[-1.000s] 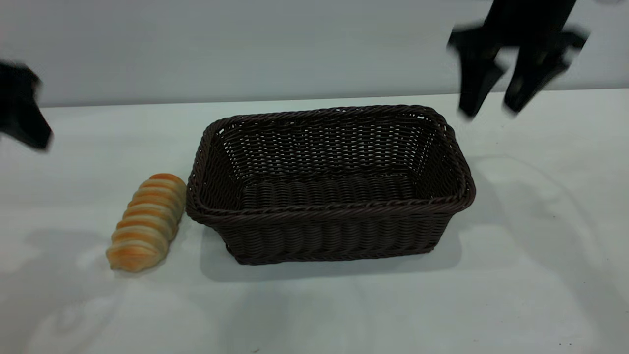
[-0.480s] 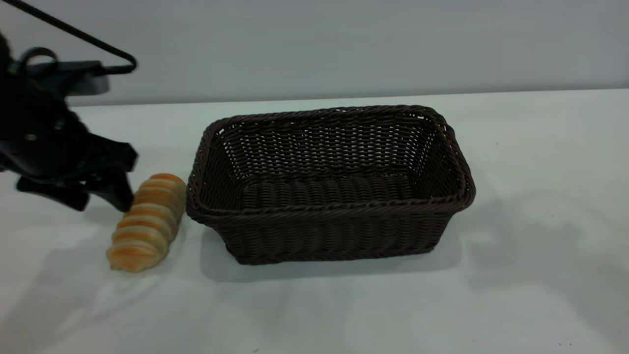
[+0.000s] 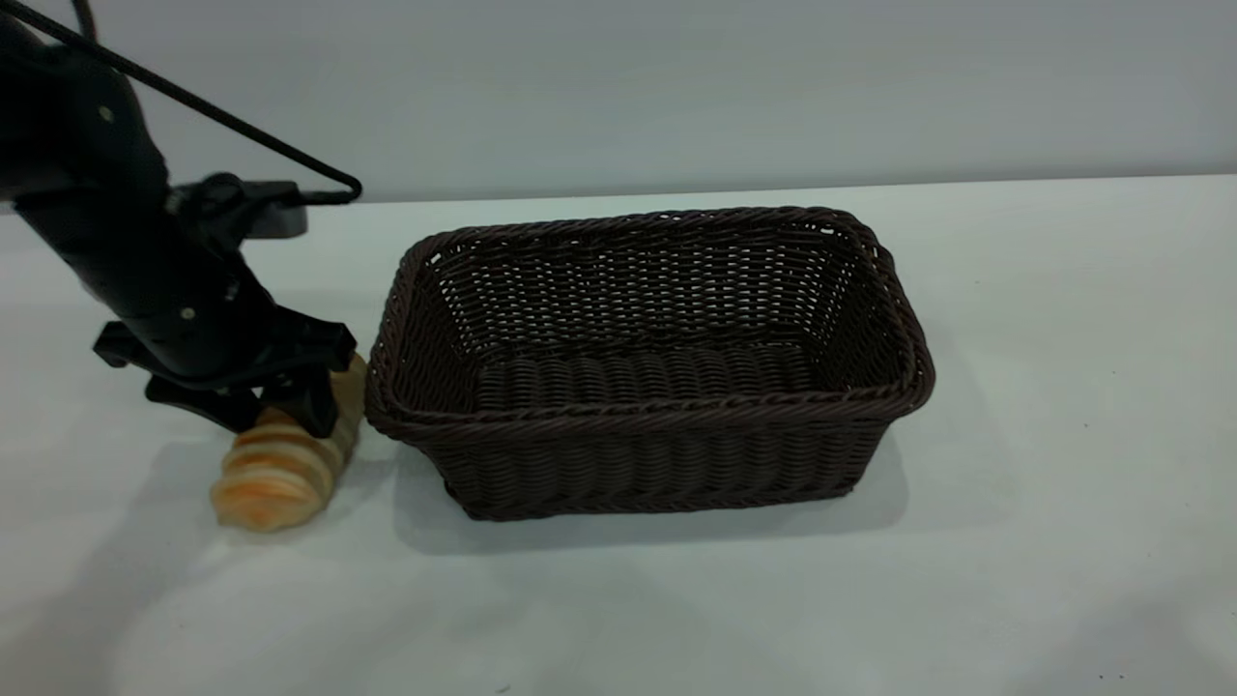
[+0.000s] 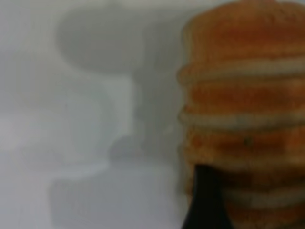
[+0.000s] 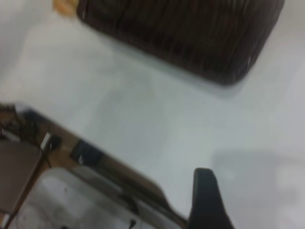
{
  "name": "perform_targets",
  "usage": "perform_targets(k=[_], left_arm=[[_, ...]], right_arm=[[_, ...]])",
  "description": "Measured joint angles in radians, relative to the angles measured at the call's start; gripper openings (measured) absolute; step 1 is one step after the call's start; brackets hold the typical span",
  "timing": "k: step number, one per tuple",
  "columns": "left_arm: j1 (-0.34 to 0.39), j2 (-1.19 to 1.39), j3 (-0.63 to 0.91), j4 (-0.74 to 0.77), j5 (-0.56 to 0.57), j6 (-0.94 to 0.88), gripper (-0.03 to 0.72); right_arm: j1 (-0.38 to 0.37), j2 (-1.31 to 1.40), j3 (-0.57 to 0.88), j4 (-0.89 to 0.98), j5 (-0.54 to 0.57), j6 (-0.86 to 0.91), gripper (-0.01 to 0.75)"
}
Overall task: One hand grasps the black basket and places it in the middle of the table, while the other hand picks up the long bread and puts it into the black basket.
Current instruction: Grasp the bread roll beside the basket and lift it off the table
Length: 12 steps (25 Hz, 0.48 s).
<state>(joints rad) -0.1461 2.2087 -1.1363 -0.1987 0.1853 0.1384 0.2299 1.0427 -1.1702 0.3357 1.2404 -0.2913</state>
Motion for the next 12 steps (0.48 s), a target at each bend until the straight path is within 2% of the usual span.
perform_targets(k=[4, 8, 9, 12], left_arm=[[0.000, 0.031, -0.029, 0.000, 0.012, -0.001, 0.463], [0.000, 0.031, -0.031, 0.005, 0.018, 0.000, 0.173], [0.000, 0.030, -0.031, 0.013, 0.021, 0.001, 0.120], [0.000, 0.000, -0.031, 0.064, 0.077, 0.001, 0.091]], right_arm=[[0.000, -0.178, 0.199, -0.012, -0.001, 0.000, 0.536], [0.000, -0.350, 0.394, -0.043, -0.002, 0.000, 0.536], [0.000, -0.387, 0.440, -0.057, -0.002, 0.000, 0.536], [0.000, -0.515, 0.548, -0.103, -0.002, 0.005, 0.534]])
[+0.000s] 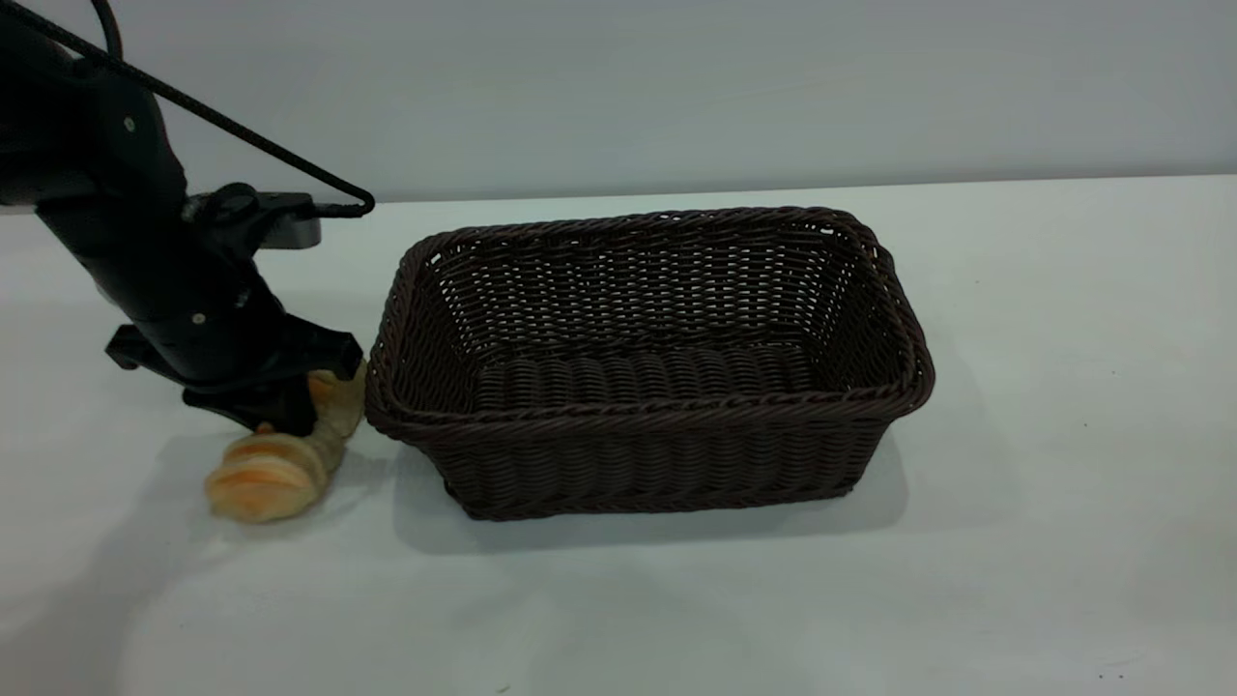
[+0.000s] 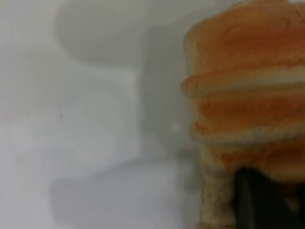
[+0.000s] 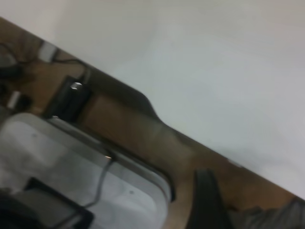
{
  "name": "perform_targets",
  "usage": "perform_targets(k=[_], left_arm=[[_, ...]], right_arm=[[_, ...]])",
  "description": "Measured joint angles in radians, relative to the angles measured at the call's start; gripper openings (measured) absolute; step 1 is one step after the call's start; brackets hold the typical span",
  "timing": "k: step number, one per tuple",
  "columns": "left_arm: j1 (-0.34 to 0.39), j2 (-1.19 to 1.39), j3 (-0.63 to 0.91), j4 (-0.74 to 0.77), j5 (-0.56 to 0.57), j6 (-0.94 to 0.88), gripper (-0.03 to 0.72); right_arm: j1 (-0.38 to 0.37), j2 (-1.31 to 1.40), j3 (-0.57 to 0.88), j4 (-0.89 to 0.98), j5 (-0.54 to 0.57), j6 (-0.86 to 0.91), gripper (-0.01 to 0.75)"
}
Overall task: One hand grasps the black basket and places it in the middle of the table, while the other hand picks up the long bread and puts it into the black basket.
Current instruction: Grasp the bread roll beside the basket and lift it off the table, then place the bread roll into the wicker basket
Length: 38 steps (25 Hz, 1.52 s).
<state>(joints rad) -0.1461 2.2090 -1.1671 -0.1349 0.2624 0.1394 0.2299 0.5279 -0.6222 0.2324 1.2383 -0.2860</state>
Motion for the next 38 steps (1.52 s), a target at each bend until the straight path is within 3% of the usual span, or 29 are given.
perform_targets(k=[3, 9, 12, 15, 21, 28, 31, 36, 38], left_arm=[[0.000, -0.093, 0.004, 0.099, 0.112, 0.000, 0.091], [-0.008, -0.360, -0.019, 0.187, 0.151, 0.016, 0.087], [-0.061, -0.419, -0.056, 0.189, 0.166, 0.022, 0.087], [-0.162, -0.418, -0.078, 0.189, 0.161, 0.024, 0.075], [-0.361, -0.278, -0.084, 0.188, -0.006, 0.024, 0.075], [-0.440, -0.067, -0.084, 0.188, -0.219, 0.024, 0.076], [-0.439, -0.037, -0.084, 0.188, -0.227, 0.023, 0.151], [-0.439, -0.047, -0.087, 0.188, -0.219, 0.022, 0.454], [-0.439, -0.077, -0.087, 0.189, -0.161, 0.022, 0.571]], right_arm=[[0.000, -0.110, 0.076, -0.047, -0.001, 0.034, 0.534], [0.000, -0.291, 0.105, -0.074, -0.009, 0.074, 0.534], [0.000, -0.355, 0.105, -0.092, -0.009, 0.076, 0.534], [0.000, -0.398, 0.105, -0.111, -0.009, 0.076, 0.534], [0.000, -0.419, 0.142, -0.160, -0.084, 0.117, 0.534], [0.000, -0.419, 0.144, -0.164, -0.098, 0.127, 0.534], [0.000, -0.419, 0.144, -0.164, -0.098, 0.129, 0.534], [0.000, -0.419, 0.144, -0.164, -0.098, 0.129, 0.534], [0.000, -0.420, 0.144, -0.164, -0.098, 0.129, 0.534]])
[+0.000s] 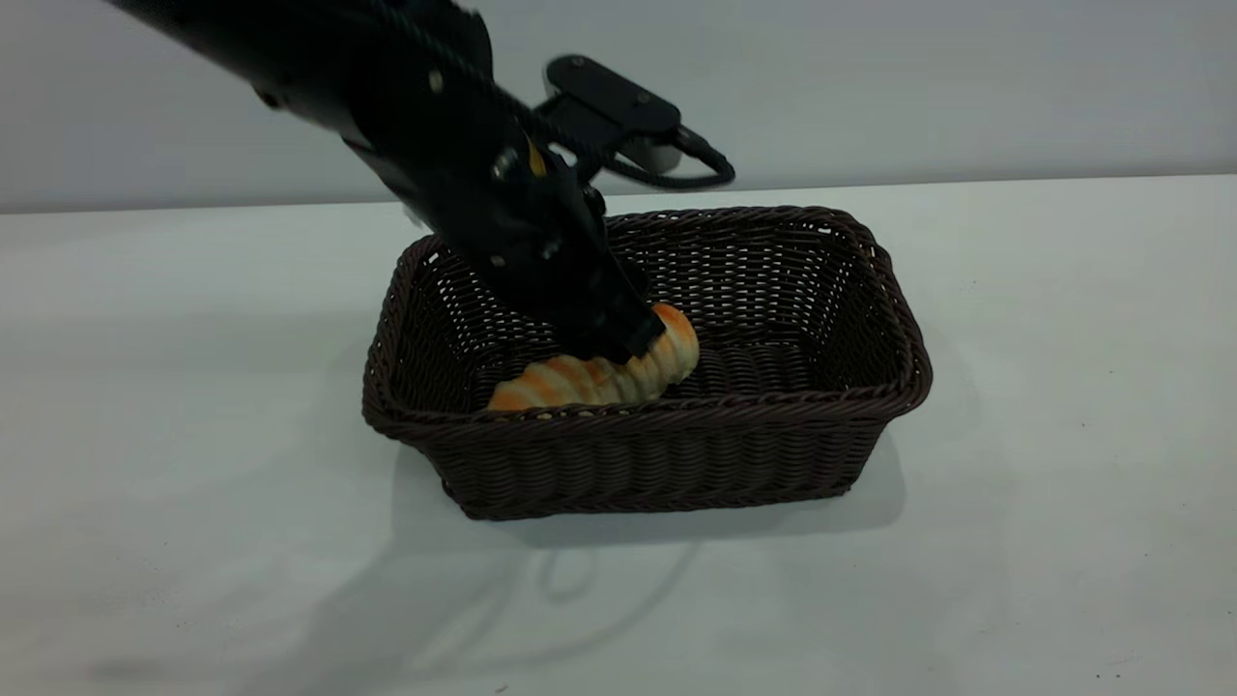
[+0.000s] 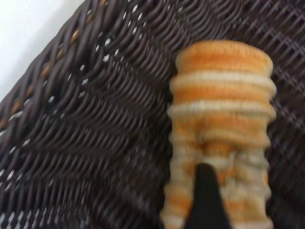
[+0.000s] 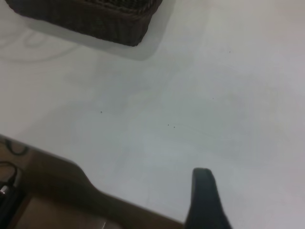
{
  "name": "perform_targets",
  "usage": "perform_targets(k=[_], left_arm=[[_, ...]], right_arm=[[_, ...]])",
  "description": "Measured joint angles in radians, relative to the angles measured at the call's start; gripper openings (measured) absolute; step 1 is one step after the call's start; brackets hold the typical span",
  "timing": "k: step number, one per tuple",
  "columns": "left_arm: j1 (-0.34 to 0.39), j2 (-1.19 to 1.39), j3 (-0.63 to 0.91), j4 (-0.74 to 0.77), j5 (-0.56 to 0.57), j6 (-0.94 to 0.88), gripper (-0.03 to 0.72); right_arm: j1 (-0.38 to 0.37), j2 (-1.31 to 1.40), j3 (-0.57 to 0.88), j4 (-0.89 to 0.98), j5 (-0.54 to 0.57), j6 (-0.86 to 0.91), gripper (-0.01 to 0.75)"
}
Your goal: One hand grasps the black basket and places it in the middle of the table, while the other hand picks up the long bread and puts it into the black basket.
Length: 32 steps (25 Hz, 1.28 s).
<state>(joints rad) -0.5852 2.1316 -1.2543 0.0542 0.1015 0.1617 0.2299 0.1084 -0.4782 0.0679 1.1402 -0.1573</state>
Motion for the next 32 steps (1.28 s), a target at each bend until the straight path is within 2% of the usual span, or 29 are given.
perform_targets(k=[2, 4, 8, 18, 22, 26, 32], left_arm=[[0.000, -0.059, 0.000, 0.016, 0.100, 0.000, 0.634], [0.000, -0.151, 0.000, 0.043, 0.222, 0.000, 0.648], [0.000, -0.372, 0.000, 0.054, 0.423, 0.000, 0.630], [0.000, -0.921, 0.000, 0.051, 0.817, -0.021, 0.591], [0.000, -1.083, 0.004, 0.051, 1.060, -0.051, 0.591], [0.000, -1.212, 0.070, 0.052, 1.065, -0.096, 0.591], [0.000, -1.446, 0.328, 0.050, 1.065, -0.145, 0.591]], right_arm=[[0.000, -0.009, 0.000, -0.001, 0.000, 0.000, 0.534], [0.000, -0.036, 0.000, -0.002, 0.000, 0.000, 0.534], [0.000, -0.102, 0.000, -0.005, 0.000, 0.000, 0.534], [0.000, -0.127, 0.000, -0.009, 0.000, 0.002, 0.534], [0.000, -0.127, 0.000, -0.009, 0.000, 0.009, 0.534], [0.000, -0.127, 0.000, -0.010, 0.000, 0.009, 0.534], [0.000, -0.127, 0.000, -0.010, 0.000, 0.009, 0.534]])
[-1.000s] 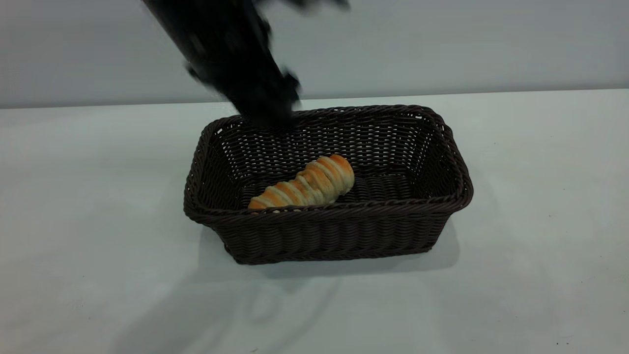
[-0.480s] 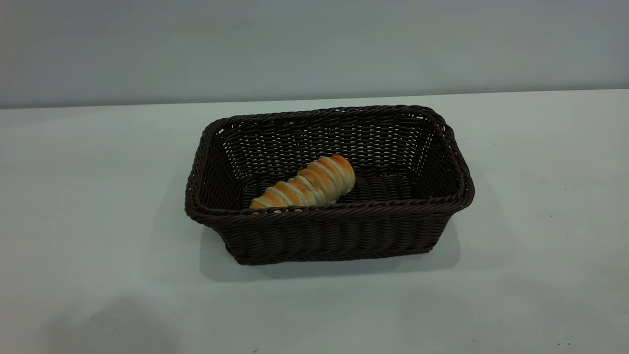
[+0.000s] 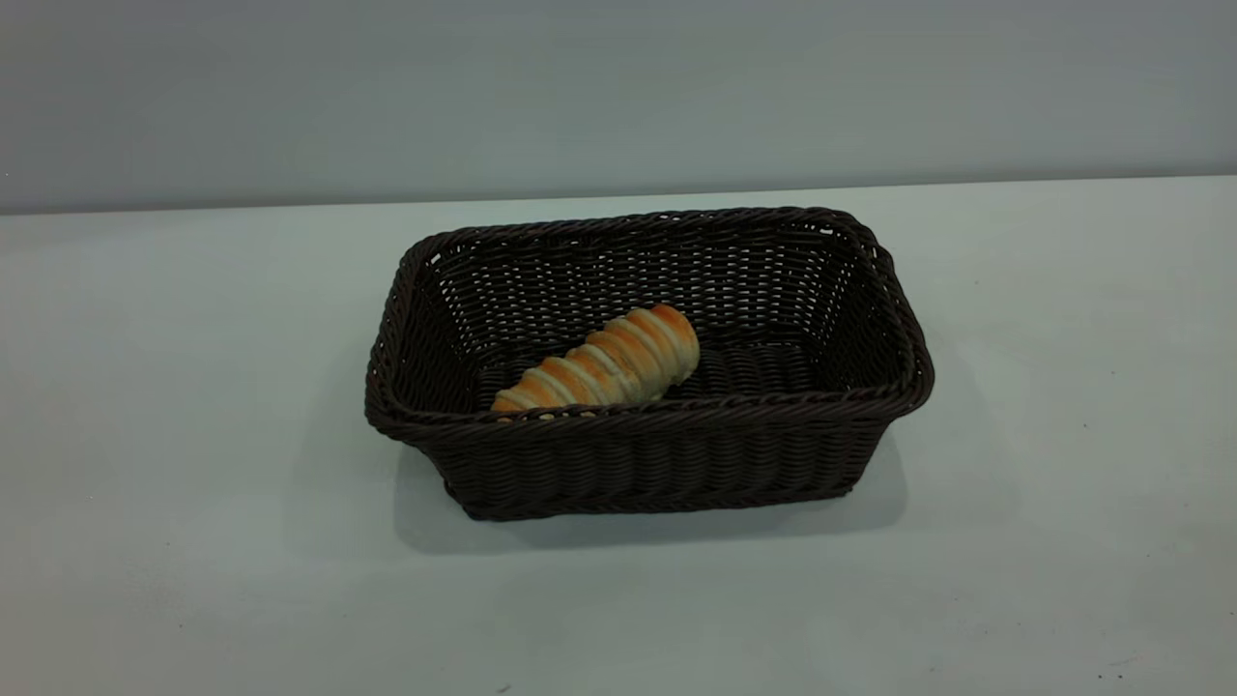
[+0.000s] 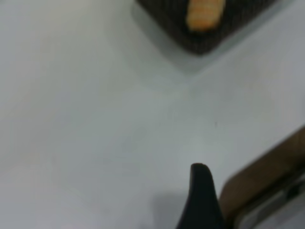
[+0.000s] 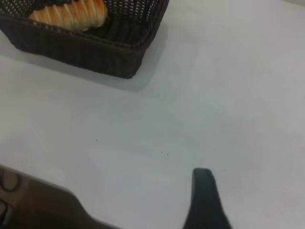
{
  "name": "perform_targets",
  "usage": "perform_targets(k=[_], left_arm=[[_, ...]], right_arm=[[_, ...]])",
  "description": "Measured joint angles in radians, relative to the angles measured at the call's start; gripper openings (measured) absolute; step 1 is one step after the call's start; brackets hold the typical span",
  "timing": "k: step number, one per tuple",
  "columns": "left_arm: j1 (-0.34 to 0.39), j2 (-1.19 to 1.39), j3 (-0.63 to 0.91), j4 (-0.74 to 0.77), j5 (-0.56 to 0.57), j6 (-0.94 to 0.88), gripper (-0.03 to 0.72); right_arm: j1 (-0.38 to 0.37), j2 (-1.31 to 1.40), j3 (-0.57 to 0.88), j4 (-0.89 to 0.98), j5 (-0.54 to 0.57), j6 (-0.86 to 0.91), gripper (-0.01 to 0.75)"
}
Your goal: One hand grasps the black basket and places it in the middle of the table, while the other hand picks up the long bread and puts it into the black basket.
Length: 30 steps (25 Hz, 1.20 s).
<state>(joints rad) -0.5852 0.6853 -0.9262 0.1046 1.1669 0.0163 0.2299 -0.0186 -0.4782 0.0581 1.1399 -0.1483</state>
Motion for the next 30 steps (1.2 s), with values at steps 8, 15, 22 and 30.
perform_targets(k=[8, 15, 22, 30], left_arm=[[0.000, -0.290, 0.352, -0.003, -0.003, -0.112, 0.590], [0.000, -0.448, 0.418, -0.009, -0.010, -0.117, 0.590], [0.000, -0.482, 0.439, -0.047, -0.037, -0.114, 0.590], [0.000, -0.482, 0.439, -0.048, -0.037, -0.114, 0.590]], right_arm=[[0.000, -0.001, 0.000, 0.000, 0.000, 0.000, 0.534], [0.000, -0.001, 0.000, 0.000, 0.000, 0.000, 0.533], [0.000, -0.001, 0.000, 0.000, 0.000, 0.000, 0.533], [-0.143, -0.001, 0.000, 0.003, 0.000, 0.000, 0.533]])
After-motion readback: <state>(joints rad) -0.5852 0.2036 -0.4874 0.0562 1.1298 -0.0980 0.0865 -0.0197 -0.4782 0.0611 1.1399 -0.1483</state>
